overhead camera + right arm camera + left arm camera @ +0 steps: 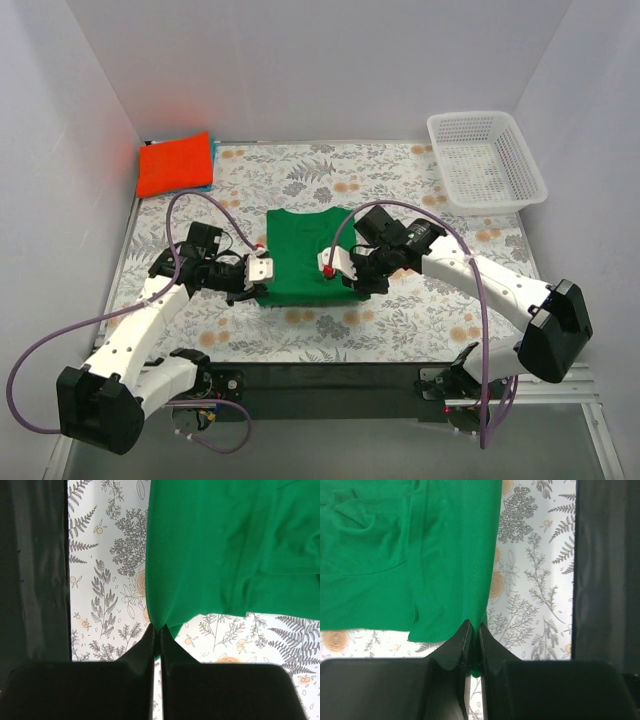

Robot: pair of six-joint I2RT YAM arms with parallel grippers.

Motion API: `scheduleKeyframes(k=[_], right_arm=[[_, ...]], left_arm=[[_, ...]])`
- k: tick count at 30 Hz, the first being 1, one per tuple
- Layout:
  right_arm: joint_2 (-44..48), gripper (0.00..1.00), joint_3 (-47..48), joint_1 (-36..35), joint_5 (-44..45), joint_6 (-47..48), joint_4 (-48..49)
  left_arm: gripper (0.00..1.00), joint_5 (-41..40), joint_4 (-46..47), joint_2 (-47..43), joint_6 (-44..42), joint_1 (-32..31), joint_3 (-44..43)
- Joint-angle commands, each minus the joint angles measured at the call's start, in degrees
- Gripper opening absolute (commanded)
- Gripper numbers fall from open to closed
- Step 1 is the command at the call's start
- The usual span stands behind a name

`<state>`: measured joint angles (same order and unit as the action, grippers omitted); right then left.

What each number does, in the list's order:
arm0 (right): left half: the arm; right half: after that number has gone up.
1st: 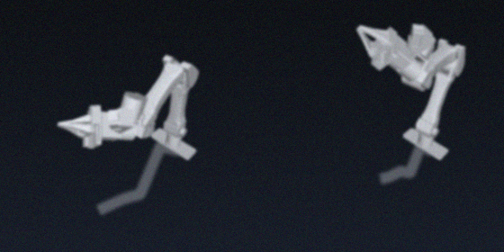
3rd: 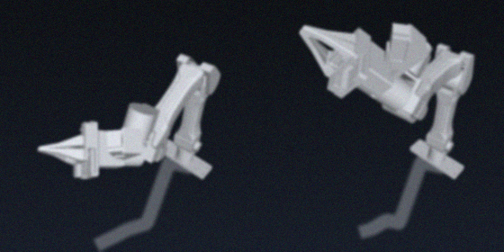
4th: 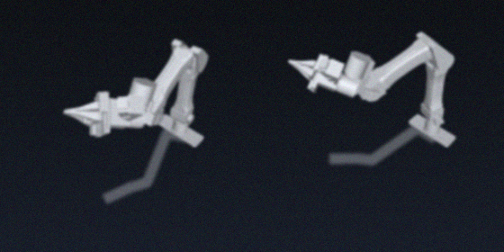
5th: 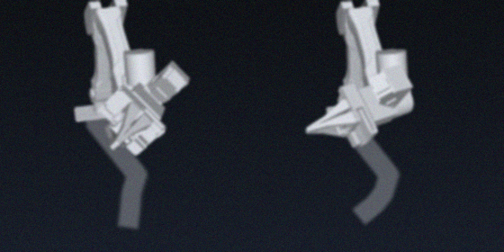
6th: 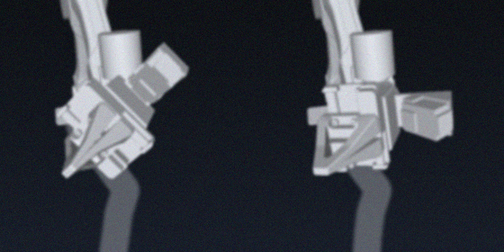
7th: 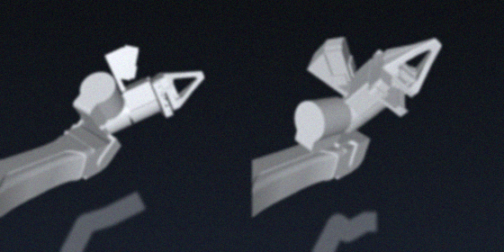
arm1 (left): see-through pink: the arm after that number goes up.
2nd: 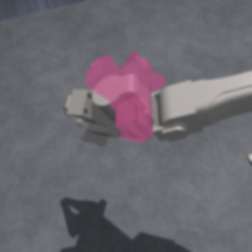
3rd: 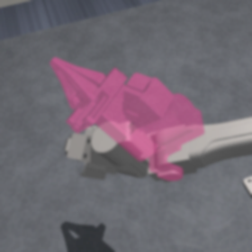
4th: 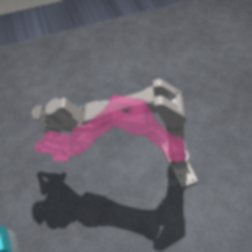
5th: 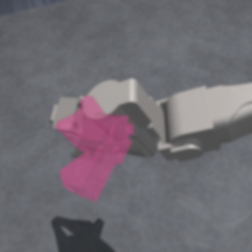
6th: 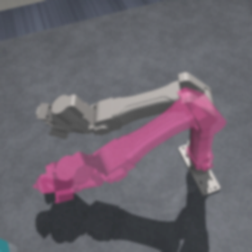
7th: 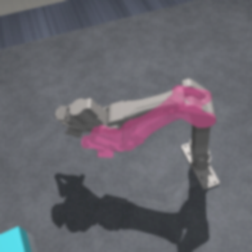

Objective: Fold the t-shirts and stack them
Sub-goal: Fold the tshirt

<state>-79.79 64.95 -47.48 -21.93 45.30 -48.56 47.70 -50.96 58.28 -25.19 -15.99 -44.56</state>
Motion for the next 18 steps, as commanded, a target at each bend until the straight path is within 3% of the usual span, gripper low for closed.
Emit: scheduleKeyframes(k=[1,12,18], right_arm=[[-0.97,0.01,3.42,1.08,-0.31,0.84,-4.88],[-24.7,0.01,24.42,13.19,-3.12,10.67,-5.76],[-39.55,0.01,36.02,16.81,-1.97,12.8,-5.76]], left_arm=[[0.02,-0.14,-3.37,1.12,3.99,0.17,-2.81],[0.09,-0.06,15.52,28.54,6.19,7.54,-18.19],[0.1,-1.64,26.25,41.72,10.33,7.9,-22.76]])
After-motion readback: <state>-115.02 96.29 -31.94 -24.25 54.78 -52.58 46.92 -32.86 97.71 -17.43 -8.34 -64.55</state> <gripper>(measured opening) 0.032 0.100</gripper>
